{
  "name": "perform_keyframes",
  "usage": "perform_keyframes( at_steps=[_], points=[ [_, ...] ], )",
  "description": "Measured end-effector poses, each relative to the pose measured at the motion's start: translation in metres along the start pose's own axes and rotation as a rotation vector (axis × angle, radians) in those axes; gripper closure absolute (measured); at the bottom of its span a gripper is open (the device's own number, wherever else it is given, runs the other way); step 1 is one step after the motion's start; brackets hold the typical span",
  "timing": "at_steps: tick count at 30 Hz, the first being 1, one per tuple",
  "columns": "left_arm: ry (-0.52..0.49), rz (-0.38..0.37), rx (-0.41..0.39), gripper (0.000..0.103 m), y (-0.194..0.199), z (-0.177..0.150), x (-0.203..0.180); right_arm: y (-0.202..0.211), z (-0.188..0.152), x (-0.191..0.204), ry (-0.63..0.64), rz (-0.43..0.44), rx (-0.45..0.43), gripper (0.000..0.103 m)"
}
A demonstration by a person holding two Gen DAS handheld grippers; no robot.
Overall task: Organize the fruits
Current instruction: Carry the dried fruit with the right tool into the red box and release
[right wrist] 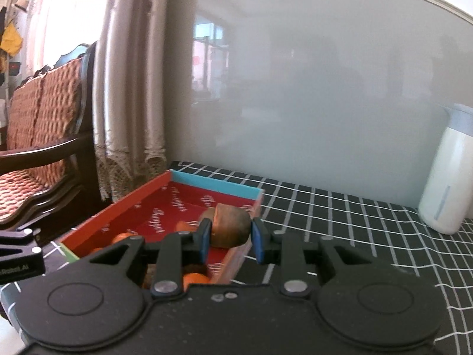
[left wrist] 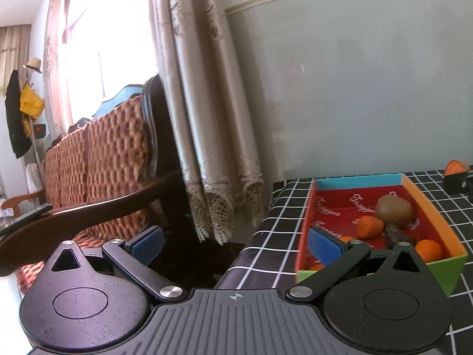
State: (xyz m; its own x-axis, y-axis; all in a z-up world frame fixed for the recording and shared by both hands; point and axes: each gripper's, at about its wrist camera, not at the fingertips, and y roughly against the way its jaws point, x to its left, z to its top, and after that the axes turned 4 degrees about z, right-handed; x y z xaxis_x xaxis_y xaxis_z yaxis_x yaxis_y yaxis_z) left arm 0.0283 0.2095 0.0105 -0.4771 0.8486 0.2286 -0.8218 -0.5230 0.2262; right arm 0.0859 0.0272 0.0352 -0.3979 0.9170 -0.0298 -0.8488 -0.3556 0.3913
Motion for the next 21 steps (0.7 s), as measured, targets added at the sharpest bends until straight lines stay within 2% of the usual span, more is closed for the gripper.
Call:
perform_keyframes(
  at_steps=[12,21],
  points=[
    [-0.003,0.015,0.011,0.000,-0.005,-0.004,0.013,-0.039,-0.002,0.052,0.045,0.094,0.052,0.076],
    [0.002,0.024,0.016,0.000,-0.006,-0.006,0.019,-0.058,-0.004,0.054,0.018,0.102,0.087,0.076]
  ],
)
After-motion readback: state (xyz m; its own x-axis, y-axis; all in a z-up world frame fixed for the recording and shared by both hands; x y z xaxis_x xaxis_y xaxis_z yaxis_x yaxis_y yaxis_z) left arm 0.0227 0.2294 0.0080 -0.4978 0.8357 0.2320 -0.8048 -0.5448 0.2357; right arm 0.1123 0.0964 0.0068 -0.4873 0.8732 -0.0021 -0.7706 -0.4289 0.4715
